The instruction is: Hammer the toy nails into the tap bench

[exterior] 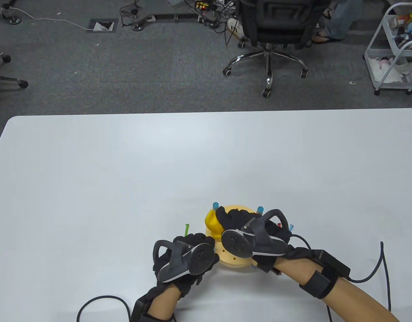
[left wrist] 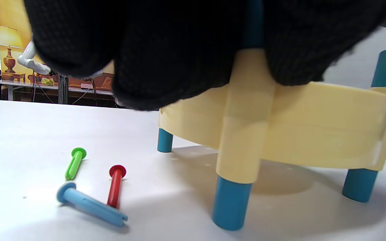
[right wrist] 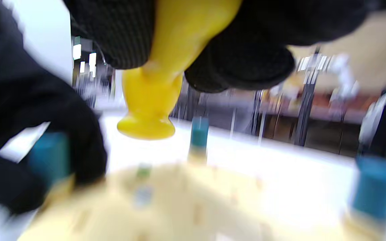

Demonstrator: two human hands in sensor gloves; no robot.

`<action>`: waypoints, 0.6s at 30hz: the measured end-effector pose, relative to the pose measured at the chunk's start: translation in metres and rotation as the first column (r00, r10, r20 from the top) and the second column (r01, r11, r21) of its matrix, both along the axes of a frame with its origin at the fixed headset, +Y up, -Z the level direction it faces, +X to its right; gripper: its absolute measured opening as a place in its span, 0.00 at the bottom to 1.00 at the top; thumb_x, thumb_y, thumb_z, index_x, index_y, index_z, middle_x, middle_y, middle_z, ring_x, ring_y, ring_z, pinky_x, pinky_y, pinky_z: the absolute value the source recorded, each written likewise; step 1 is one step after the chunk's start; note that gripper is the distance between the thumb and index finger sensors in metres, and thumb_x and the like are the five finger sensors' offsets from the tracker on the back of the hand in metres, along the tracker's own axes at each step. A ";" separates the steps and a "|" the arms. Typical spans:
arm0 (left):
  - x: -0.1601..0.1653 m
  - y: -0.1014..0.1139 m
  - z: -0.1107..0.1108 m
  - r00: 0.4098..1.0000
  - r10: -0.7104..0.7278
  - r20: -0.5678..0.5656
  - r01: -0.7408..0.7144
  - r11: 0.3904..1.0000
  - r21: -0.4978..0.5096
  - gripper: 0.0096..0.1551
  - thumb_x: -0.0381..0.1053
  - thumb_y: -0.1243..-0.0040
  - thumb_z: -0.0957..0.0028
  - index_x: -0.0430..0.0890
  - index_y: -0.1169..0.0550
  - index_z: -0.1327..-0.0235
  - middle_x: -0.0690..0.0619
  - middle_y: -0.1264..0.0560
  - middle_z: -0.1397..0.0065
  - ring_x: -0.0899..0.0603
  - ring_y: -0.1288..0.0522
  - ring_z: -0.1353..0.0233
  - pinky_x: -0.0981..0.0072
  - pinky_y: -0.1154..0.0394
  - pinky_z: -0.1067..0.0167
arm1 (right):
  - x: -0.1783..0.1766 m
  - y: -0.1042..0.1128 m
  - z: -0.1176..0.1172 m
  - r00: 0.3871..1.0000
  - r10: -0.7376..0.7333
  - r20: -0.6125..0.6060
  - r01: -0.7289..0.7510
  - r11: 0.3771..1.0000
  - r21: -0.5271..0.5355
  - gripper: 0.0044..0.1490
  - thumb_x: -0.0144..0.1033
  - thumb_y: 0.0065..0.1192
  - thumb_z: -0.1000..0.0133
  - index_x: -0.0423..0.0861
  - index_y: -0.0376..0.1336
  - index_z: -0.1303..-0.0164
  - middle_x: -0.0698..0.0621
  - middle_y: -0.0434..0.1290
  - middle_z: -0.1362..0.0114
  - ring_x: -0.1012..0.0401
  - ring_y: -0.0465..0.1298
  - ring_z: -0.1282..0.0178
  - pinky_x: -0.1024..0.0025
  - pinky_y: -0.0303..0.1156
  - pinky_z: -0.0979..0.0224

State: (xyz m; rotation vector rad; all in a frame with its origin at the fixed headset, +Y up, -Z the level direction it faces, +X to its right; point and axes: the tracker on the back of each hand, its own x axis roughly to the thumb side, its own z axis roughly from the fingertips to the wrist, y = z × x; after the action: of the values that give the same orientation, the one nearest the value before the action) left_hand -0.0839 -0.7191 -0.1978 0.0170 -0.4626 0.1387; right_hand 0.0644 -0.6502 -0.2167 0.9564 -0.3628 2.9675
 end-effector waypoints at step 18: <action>0.000 0.000 -0.001 1.000 -0.003 0.001 0.003 1.000 -0.004 0.31 0.61 0.31 0.65 0.48 0.19 0.50 0.44 0.16 0.51 0.48 0.16 0.59 0.49 0.21 0.53 | 0.008 -0.002 0.004 0.987 -0.154 0.049 0.151 0.987 0.047 0.39 0.43 0.59 0.47 0.42 0.58 0.26 0.40 0.75 0.39 0.54 0.79 0.60 0.66 0.79 0.61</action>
State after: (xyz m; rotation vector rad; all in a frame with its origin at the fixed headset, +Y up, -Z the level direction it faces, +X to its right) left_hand -0.0842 -0.7186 -0.1986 0.0120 -0.4632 0.1365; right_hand 0.0723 -0.6520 -0.2125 0.8155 -0.4798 2.8609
